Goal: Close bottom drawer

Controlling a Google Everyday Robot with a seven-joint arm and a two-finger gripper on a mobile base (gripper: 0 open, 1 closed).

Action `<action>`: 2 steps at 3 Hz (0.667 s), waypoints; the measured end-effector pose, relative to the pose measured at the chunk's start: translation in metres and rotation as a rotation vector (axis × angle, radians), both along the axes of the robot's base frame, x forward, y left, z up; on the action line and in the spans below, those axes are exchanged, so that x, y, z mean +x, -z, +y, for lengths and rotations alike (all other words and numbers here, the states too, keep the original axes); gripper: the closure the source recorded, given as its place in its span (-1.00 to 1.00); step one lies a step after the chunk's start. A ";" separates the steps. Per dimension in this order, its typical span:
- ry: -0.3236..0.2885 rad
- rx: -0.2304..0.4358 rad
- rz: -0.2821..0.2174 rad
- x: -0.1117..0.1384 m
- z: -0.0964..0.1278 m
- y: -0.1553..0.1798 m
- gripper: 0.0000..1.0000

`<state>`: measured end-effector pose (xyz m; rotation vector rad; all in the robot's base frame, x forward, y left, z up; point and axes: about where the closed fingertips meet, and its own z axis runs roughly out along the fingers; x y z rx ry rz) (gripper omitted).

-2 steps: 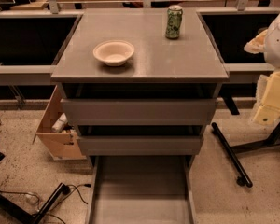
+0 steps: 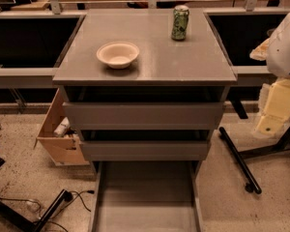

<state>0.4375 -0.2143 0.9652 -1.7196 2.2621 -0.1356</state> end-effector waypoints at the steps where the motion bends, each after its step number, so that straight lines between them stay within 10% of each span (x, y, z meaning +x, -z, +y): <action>1: 0.023 0.010 0.022 -0.011 0.003 0.041 -1.00; 2: 0.025 -0.022 0.062 -0.022 0.003 0.107 -1.00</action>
Offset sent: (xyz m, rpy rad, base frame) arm -0.0488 -0.0008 -0.2297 -0.0879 0.1853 -0.0202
